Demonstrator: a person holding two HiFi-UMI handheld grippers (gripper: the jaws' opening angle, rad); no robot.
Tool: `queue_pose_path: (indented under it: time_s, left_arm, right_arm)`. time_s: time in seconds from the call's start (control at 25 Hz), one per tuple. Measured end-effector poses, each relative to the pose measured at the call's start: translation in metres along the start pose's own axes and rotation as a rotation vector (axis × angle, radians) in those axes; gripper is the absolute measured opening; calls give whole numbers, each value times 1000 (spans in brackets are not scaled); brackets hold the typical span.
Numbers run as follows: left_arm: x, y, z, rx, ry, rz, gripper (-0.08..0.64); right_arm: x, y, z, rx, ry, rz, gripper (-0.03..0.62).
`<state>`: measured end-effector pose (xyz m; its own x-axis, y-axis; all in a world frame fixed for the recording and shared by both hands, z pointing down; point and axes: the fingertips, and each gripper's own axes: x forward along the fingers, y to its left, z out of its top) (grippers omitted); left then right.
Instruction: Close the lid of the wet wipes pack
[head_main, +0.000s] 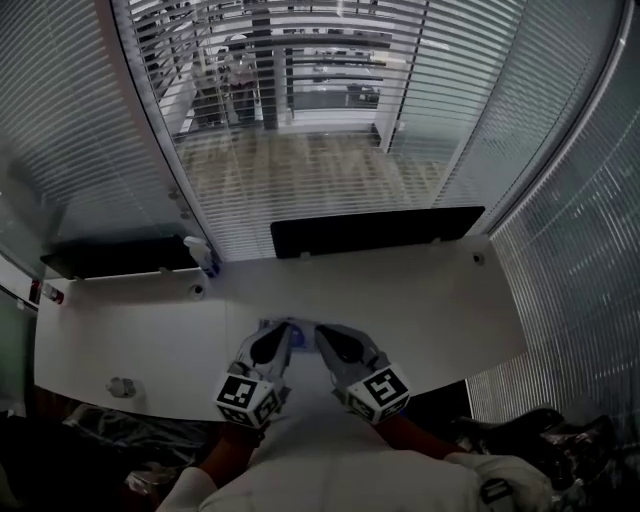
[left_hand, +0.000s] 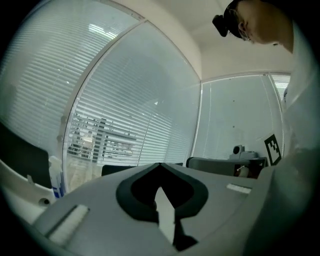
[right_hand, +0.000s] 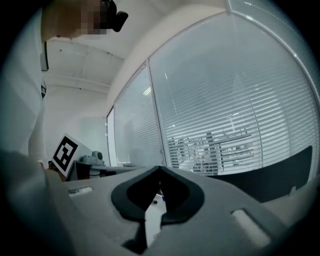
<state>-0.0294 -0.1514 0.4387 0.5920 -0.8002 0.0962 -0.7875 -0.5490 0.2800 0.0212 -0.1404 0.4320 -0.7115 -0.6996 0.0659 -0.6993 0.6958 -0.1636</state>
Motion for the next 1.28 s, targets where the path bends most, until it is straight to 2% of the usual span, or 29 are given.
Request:
queue_pose_path:
  time_s: [0.2, 0.32, 0.4, 0.56, 1.28]
  left_arm:
    - [-8, -27, 31, 13, -90, -25, 3]
    - [-4, -37, 42, 28, -107, -42, 3]
    - [-2, -38, 41, 47, -106, -49, 3]
    - [-3, -36, 32, 29, -84, -47, 3]
    - [-6, -32, 20, 26, -66, -44, 3]
  right_arm:
    - [-15, 9, 40, -46, -66, -1, 2]
    - [-17, 9, 42, -60, -62, 8, 2]
    - [-17, 10, 43, -62, -74, 19, 2]
    - [-19, 18, 45, -107, -99, 36, 0]
    - [-14, 17, 43, -92, -88, 25, 0]
